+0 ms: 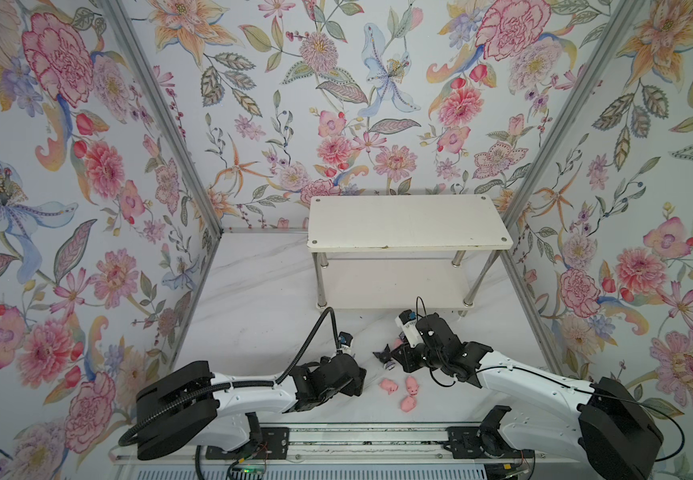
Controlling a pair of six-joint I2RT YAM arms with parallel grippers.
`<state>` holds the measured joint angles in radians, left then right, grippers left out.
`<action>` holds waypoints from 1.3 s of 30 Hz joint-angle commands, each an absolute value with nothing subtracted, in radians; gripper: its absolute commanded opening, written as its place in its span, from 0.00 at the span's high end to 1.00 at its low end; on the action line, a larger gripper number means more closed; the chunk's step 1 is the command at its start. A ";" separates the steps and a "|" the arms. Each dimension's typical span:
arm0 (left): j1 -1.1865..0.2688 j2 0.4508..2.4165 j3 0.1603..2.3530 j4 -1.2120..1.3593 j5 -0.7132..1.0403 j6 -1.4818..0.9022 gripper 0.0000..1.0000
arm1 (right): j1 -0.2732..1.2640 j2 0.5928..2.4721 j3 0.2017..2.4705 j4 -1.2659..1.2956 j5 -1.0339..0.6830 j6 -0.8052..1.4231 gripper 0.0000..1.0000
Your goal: Place and organize the plastic toys onto the shelf
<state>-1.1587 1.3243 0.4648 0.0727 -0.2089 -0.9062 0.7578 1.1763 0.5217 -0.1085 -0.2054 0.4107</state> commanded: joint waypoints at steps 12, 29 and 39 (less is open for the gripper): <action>-1.040 1.263 0.341 0.281 -0.135 -0.880 0.20 | 0.849 1.292 0.610 -0.103 -0.234 0.368 0.84; -0.993 1.448 0.378 0.470 -0.025 -0.845 0.17 | 0.858 1.304 0.603 -0.100 -0.215 0.384 0.84; -0.957 1.504 0.439 0.459 0.001 -0.794 0.15 | 0.852 1.263 0.573 -0.099 -0.197 0.388 0.83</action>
<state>-0.9657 1.5101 0.4156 0.5106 -0.0059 -0.8276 0.8543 1.2949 0.5888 -0.1005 -0.2173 0.3885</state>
